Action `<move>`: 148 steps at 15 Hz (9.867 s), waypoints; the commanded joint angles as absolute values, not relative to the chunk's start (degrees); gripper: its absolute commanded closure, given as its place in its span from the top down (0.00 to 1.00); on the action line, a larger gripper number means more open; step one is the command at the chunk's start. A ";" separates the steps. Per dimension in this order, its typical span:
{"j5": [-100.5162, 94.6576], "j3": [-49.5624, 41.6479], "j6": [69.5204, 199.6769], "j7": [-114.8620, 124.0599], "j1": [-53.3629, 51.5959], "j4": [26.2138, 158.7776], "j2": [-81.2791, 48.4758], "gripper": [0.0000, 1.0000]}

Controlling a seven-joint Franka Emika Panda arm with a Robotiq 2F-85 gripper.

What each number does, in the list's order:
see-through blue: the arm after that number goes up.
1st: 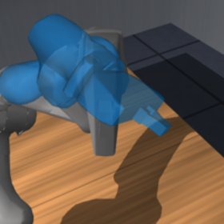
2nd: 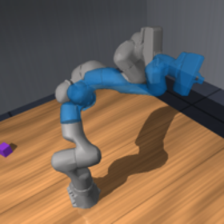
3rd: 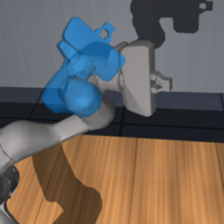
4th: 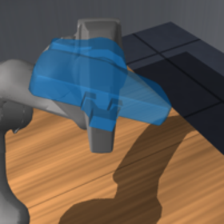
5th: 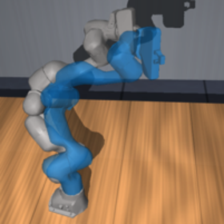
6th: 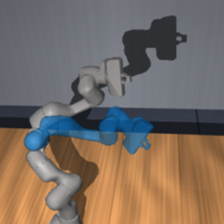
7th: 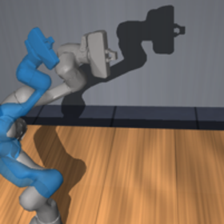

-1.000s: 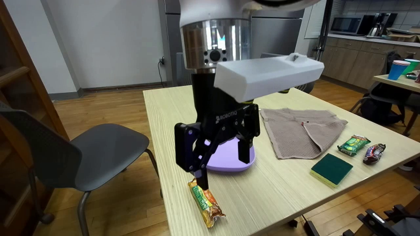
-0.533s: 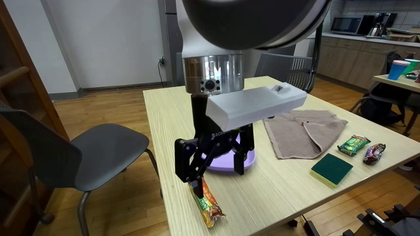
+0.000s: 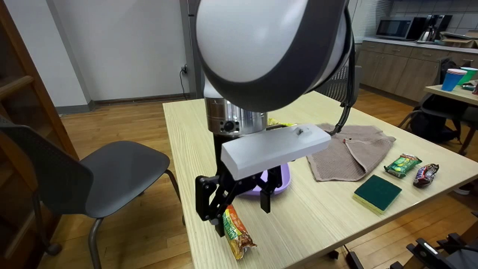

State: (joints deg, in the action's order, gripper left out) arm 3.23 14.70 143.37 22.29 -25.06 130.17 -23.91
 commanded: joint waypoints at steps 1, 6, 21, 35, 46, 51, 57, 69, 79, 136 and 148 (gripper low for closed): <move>1.19 12.63 144.44 26.77 -27.69 128.06 -26.27 1.00; 0.72 10.86 146.71 30.11 -29.94 127.18 -28.17 1.00; 0.22 6.04 151.01 34.59 -33.93 124.27 -32.72 1.00; 0.17 4.09 150.65 34.46 -34.39 120.19 -36.84 1.00; -0.40 2.61 150.99 34.69 -36.11 119.48 -37.00 0.18; -0.61 2.07 151.11 34.44 -37.13 119.54 -36.14 0.17; -1.72 1.06 151.59 34.00 -37.47 119.09 -34.69 0.17; -0.82 0.52 152.83 33.40 -32.69 119.23 -30.37 0.17; -0.88 -1.30 153.06 37.60 -28.86 119.57 -29.88 0.17; 8.28 5.20 156.32 28.47 -12.98 131.07 -22.03 1.00; 19.12 7.15 151.94 -0.32 1.50 140.15 -13.55 1.00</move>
State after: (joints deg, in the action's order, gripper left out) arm 16.60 5.88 154.85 5.95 -2.18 137.41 -17.56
